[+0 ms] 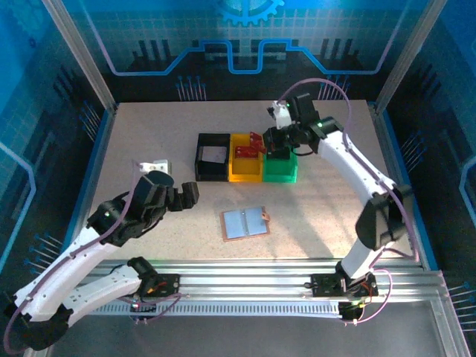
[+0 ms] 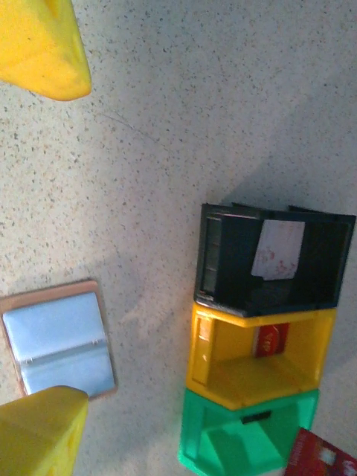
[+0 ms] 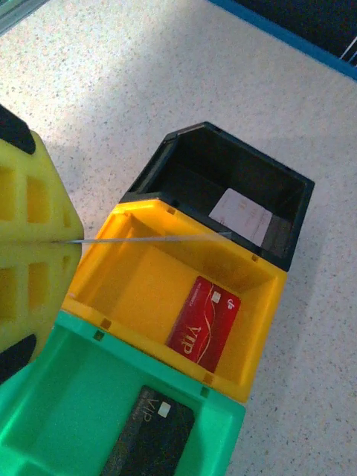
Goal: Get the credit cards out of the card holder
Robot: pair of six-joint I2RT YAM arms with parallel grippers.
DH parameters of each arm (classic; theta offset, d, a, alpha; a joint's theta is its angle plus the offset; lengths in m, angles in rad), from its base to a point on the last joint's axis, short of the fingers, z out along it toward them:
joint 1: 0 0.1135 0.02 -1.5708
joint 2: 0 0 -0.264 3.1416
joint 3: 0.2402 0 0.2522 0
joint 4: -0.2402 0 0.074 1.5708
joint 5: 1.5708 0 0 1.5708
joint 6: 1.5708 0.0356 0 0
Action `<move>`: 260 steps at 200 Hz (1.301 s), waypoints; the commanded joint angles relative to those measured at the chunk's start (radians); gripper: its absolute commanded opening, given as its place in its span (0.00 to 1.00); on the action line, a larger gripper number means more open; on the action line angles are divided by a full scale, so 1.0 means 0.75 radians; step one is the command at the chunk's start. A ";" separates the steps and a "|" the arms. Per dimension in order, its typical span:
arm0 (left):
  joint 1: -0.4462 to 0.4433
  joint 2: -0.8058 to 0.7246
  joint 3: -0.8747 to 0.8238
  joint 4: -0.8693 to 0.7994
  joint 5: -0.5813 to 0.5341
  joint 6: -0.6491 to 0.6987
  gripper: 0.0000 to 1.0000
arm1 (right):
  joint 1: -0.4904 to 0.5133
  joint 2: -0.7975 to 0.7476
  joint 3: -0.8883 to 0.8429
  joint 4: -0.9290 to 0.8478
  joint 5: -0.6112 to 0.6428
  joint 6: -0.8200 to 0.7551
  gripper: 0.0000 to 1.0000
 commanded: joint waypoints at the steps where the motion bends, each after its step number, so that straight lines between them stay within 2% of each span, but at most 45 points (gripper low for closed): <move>1: 0.018 -0.028 -0.036 0.078 -0.046 0.054 0.99 | -0.023 0.149 0.192 -0.195 -0.034 -0.065 0.00; 75: 0.023 -0.089 -0.161 0.132 -0.067 0.057 0.99 | 0.027 0.413 0.336 -0.241 -0.092 -0.038 0.00; 185: 0.024 -0.085 -0.164 0.122 -0.051 0.041 0.99 | 0.026 0.761 0.681 -0.340 -0.101 0.003 0.00; 260: 0.023 -0.080 -0.164 0.119 -0.043 0.034 0.99 | -0.001 0.910 0.856 -0.378 -0.114 0.036 0.00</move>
